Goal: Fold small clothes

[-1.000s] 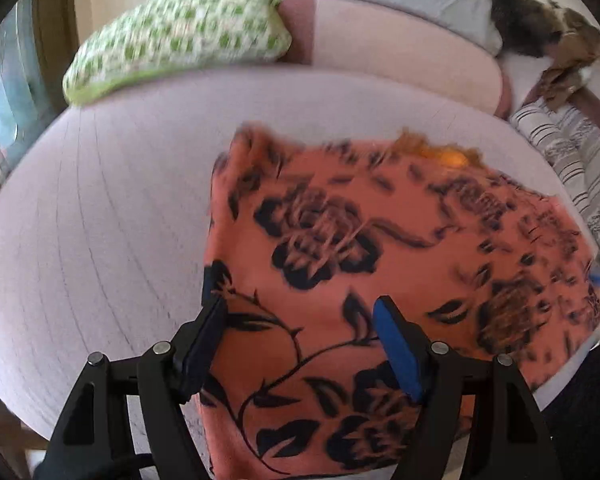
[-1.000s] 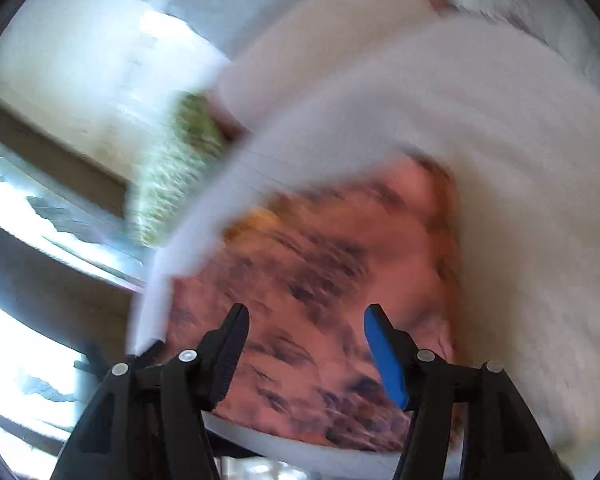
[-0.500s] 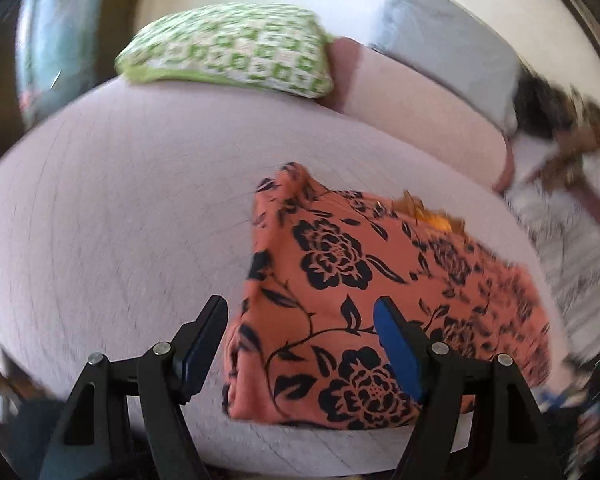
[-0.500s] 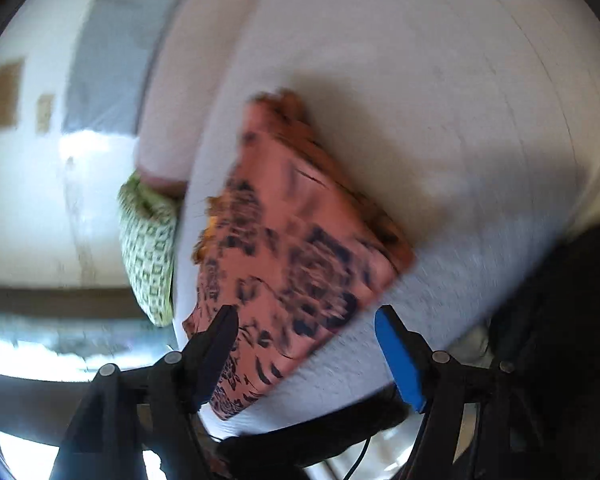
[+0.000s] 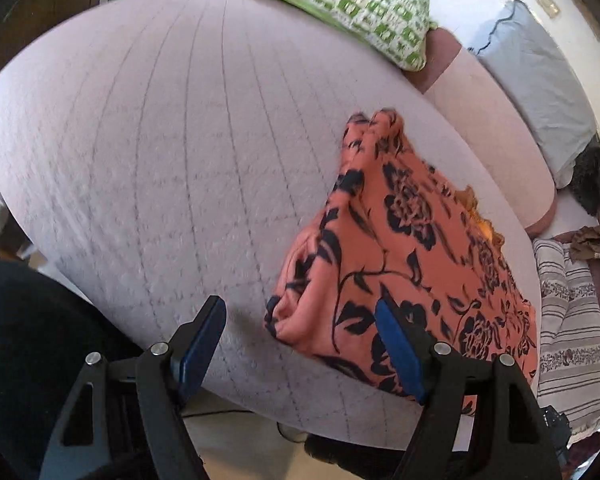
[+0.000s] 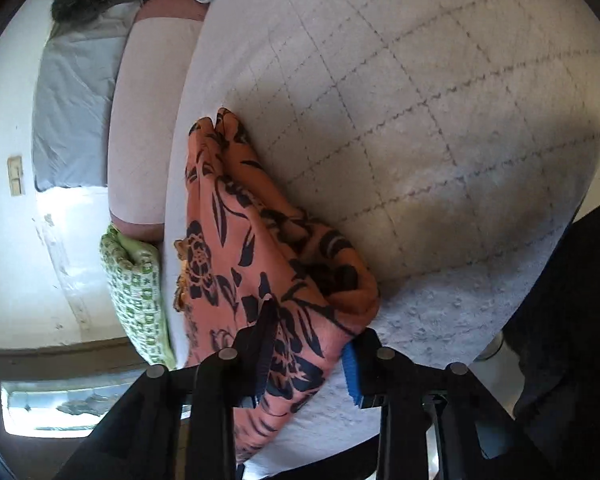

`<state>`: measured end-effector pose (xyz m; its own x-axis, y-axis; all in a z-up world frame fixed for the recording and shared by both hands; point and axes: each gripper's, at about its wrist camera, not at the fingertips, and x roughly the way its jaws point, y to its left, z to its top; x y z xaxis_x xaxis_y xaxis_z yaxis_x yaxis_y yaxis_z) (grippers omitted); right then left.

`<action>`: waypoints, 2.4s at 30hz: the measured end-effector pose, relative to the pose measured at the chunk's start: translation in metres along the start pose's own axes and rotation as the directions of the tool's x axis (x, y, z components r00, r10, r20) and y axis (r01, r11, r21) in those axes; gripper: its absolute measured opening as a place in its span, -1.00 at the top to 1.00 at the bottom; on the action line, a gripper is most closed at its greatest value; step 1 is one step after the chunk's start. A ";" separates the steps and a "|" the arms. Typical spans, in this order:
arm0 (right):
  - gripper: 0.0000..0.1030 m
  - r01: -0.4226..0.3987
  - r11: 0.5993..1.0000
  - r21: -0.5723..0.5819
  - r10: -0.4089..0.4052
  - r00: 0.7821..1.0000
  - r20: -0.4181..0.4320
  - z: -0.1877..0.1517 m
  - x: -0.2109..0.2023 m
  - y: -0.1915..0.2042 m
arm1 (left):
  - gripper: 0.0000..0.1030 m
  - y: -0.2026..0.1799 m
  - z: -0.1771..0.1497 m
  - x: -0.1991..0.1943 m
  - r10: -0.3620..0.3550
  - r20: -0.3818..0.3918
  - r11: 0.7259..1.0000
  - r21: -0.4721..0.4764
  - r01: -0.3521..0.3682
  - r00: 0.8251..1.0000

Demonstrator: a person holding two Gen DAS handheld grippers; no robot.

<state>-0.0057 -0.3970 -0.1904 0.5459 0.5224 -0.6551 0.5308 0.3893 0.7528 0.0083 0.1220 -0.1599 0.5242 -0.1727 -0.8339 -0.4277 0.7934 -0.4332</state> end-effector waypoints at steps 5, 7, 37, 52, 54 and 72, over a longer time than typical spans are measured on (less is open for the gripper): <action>0.81 0.040 0.980 -0.197 -0.033 0.999 0.042 -0.008 -0.013 0.037 | 0.72 -0.002 0.001 -0.002 -0.007 0.017 0.998 0.064 0.006 1.000; 0.82 0.081 0.953 -0.292 -0.061 0.995 0.078 -0.018 -0.026 0.055 | 0.73 -0.007 0.001 -0.013 0.005 0.060 0.994 0.105 -0.011 0.998; -0.46 0.098 0.843 -0.529 -0.088 0.995 0.043 0.032 0.007 0.125 | -0.47 -0.107 0.025 0.031 0.038 0.097 0.885 0.459 -0.079 0.995; 0.75 0.302 0.568 -0.766 -0.271 0.947 0.173 0.076 0.072 0.183 | -0.47 -0.097 0.021 0.033 0.040 0.118 0.884 0.459 -0.090 0.992; 0.71 0.368 0.588 -0.720 -0.358 0.917 0.177 0.091 0.090 0.164 | -0.47 -0.097 0.021 0.037 0.042 0.112 0.881 0.464 -0.090 0.993; 0.30 0.087 0.870 -0.484 -0.132 0.989 -0.060 0.027 0.026 0.102 | -0.47 -0.096 0.016 0.015 -0.020 0.100 0.882 0.470 -0.030 0.995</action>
<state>0.0799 -0.3638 -0.1325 0.4312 0.5107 -0.7438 0.1955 0.7519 0.6296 0.0685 0.0528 -0.1253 0.6036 -0.1289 -0.7868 -0.0473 0.9793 -0.1968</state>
